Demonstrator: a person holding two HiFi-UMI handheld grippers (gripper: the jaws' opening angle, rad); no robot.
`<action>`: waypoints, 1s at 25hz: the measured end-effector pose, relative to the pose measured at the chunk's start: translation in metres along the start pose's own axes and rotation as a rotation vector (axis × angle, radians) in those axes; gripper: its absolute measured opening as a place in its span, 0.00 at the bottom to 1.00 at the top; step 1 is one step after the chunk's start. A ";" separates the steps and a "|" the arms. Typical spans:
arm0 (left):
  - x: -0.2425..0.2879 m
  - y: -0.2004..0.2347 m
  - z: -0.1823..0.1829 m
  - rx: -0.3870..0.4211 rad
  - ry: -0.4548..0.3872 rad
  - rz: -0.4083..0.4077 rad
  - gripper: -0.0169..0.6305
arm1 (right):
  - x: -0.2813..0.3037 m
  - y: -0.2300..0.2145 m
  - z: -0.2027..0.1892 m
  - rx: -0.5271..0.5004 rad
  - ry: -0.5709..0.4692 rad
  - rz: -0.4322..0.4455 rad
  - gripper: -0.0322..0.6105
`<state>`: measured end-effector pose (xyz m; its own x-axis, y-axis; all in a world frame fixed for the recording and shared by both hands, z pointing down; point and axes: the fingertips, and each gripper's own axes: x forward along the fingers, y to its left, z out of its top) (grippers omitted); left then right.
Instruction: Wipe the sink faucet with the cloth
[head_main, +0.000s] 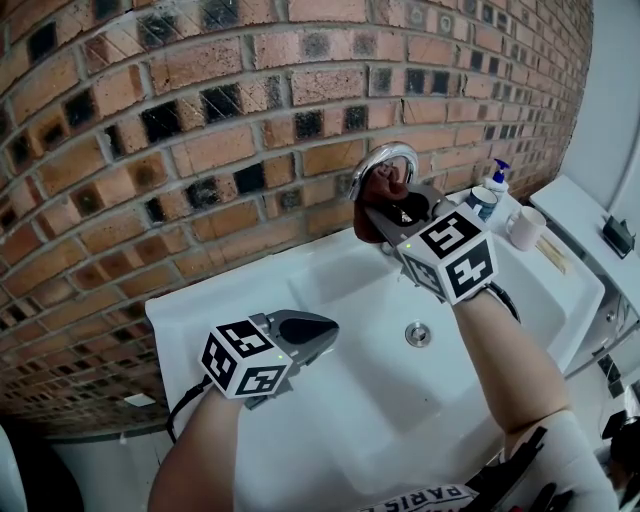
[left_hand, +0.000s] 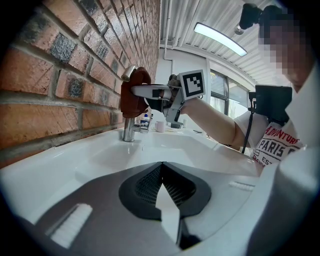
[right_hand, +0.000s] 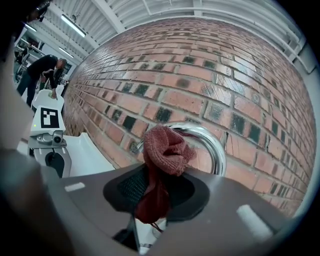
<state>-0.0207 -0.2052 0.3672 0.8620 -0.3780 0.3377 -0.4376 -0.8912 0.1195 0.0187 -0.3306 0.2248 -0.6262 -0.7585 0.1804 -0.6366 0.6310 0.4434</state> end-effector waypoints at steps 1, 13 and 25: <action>0.000 0.000 0.000 0.000 0.000 0.000 0.03 | 0.000 0.002 -0.001 -0.004 0.002 0.002 0.20; 0.000 0.000 0.000 0.000 -0.001 0.000 0.03 | -0.004 0.012 -0.006 -0.072 0.025 0.004 0.20; -0.001 0.000 0.000 0.000 -0.001 0.000 0.03 | -0.060 0.106 -0.044 0.324 -0.022 0.359 0.20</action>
<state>-0.0213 -0.2052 0.3670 0.8622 -0.3782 0.3371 -0.4376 -0.8912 0.1193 0.0087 -0.2256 0.2992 -0.8391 -0.4821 0.2521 -0.4837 0.8732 0.0600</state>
